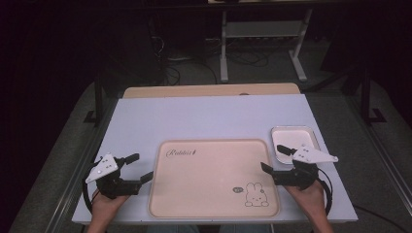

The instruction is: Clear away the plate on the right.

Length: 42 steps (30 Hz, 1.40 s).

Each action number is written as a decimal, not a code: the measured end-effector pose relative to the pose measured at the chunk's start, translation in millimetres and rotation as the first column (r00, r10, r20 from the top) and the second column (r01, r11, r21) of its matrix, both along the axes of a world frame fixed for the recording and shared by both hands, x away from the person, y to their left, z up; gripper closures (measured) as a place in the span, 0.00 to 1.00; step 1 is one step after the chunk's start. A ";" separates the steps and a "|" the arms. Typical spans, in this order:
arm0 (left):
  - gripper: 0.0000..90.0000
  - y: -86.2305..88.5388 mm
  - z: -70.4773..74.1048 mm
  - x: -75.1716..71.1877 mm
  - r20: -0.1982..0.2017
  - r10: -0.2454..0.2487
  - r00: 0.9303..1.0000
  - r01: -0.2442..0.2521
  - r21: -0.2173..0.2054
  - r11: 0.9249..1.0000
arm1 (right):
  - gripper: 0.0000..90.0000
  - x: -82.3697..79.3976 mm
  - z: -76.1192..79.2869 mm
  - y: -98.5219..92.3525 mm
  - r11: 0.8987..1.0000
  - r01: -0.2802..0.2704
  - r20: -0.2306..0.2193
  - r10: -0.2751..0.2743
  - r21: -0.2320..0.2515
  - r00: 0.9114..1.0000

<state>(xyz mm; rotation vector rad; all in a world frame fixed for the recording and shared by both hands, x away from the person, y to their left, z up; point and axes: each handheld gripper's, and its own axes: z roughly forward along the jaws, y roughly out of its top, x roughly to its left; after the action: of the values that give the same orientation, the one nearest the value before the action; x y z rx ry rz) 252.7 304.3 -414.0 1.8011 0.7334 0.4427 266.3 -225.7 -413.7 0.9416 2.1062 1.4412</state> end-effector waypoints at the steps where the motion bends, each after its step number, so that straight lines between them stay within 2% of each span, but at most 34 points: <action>1: 0.16 -0.1 0.0 0.0 0.000 -0.001 1.000 0.001 0.000 1.000 | 0.16 -0.1 -0.1 0.1 1.000 0.000 -0.001 0.000 -0.001 1.000; 28: 0.16 0.4 0.5 -0.6 0.001 -0.004 1.000 0.004 -0.003 1.000 | 0.16 -2.5 2.2 -4.9 1.000 -0.004 -0.020 0.004 0.004 1.000; 42: 0.16 0.8 0.6 -1.0 0.001 -0.003 1.000 0.003 -0.003 1.000 | 0.16 -13.7 2.4 -16.8 1.000 -0.006 -0.040 0.006 0.007 0.999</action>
<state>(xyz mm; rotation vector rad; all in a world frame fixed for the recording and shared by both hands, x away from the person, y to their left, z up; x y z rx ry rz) 251.6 305.1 -413.4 1.7989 0.7307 0.4399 252.6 -242.6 -411.2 0.9755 2.1354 1.4450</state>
